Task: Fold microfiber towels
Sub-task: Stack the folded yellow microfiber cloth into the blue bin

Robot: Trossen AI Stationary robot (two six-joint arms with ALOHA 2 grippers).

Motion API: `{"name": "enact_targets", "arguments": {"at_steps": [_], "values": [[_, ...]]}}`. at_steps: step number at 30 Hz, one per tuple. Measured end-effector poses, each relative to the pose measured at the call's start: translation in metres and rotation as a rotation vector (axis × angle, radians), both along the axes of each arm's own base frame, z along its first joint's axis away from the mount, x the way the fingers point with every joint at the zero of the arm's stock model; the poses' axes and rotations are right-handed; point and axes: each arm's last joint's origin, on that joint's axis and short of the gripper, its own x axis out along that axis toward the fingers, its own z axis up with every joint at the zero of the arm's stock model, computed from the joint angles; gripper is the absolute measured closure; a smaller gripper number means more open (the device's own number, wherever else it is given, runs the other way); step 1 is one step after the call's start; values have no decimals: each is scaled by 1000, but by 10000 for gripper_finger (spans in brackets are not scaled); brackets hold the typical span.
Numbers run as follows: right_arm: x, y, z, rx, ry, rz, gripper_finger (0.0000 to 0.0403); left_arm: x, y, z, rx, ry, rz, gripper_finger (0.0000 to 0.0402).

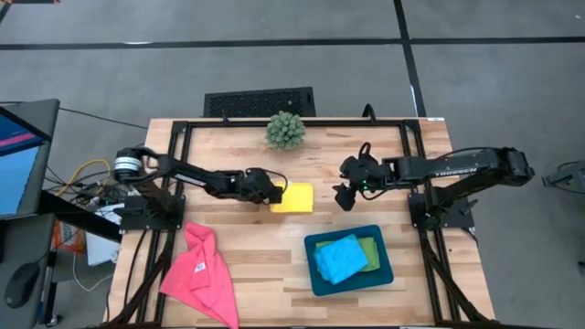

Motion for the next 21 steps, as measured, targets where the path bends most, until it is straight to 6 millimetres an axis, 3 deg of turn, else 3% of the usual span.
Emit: {"name": "enact_targets", "arguments": {"at_steps": [6,11,15,21], "values": [[-1,2,0,-2,3,4,143,18,1,-22,-35,-25,0,170],[-3,8,-2,7,26,17,143,23,7,-25,-11,-77,9,179],[-9,18,-1,24,41,37,143,24,9,-29,5,-68,16,224],[-21,37,9,39,-3,65,143,27,13,-34,41,-91,3,331]]}}
